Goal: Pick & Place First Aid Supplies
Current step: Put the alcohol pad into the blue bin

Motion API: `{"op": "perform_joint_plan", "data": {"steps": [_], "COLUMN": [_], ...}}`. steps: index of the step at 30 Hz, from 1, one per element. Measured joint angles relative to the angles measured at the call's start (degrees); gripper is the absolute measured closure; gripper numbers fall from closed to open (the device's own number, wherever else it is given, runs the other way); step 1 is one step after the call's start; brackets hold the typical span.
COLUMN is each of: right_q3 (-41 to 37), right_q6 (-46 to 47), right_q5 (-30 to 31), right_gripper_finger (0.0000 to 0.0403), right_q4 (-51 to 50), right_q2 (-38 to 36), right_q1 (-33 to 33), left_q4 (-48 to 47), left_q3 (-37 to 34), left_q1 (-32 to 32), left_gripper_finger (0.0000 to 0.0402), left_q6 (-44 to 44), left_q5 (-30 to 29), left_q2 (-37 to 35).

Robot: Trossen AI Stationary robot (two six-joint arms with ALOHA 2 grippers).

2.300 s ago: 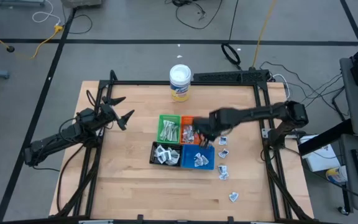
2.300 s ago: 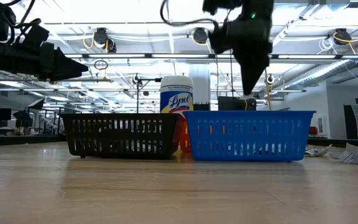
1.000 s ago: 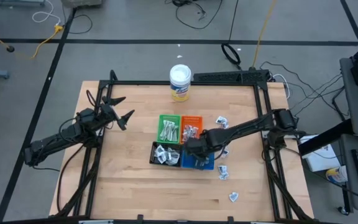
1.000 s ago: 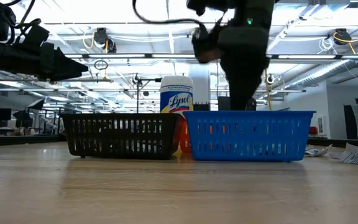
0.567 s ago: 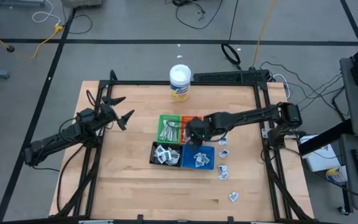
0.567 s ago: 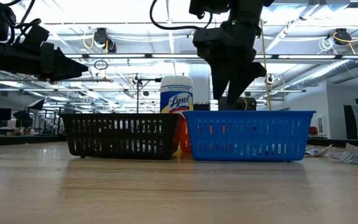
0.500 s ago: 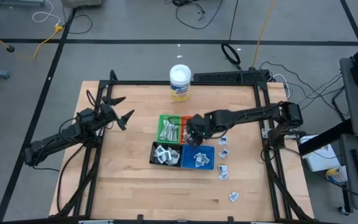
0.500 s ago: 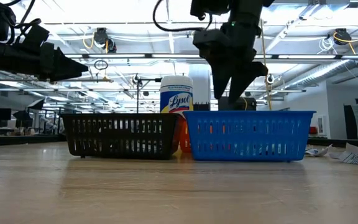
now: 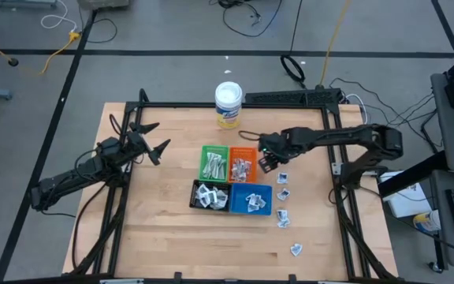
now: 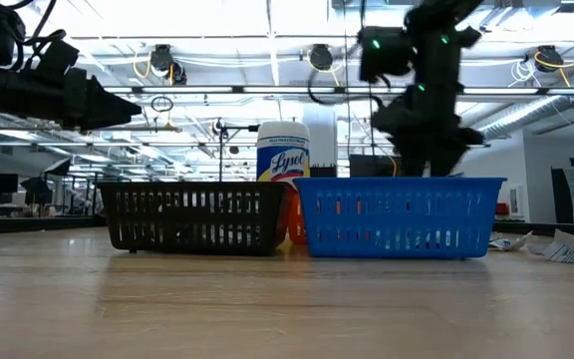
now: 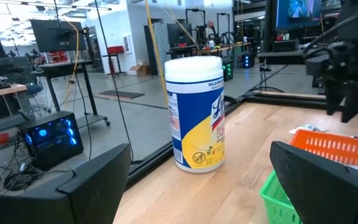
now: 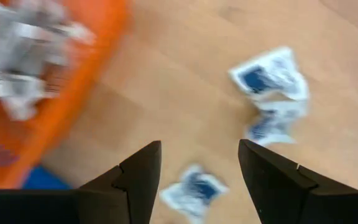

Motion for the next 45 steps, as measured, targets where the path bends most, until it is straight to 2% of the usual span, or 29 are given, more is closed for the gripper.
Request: {"op": "perform_joint_plan", "data": {"steps": [5, 12, 21, 28, 35, 39, 45], "right_q3": [-6.42, -9.25, -9.43, -9.81, -11.87, -11.87, -11.70], "right_q6": [-3.06, -7.43, -8.24, -8.13, -7.20, -6.38, -5.13], "right_q5": [0.03, 0.05, -0.28, -0.29, -3.72, -4.40, -5.04], "right_gripper_finger": [0.0195, 0.0195, 0.0195, 0.0195, 0.0200, 0.0246, 0.0385], "right_q4": [-0.17, 0.63, 6.50, 7.37, 8.92, 9.07, 9.26], "right_q2": [-3.20, -5.53, -2.41, 0.61, 2.62, 2.78, 2.78], "right_q1": [-4.47, -9.63, -9.97, -9.88, -9.70, -9.68, -9.66], "left_q4": [0.03, -0.02, -0.02, -0.03, -0.01, -0.02, -0.01], "left_q3": [0.00, -0.01, 0.00, 0.00, 0.00, 0.00, 0.00], "left_q1": [0.00, 0.00, 0.00, 0.00, -0.02, 0.00, -0.02], "left_gripper_finger": [0.0009, 0.0009, 0.0009, 0.0009, 0.0009, 0.0009, 0.0009], "left_q6": [0.00, 0.00, 0.00, 0.00, 0.00, 0.01, 0.00], "left_q5": [0.00, 0.01, 0.01, 0.00, 0.00, 0.01, 0.02], "left_q2": [0.01, 0.01, 0.01, 0.01, -0.01, 0.00, -0.01]}}
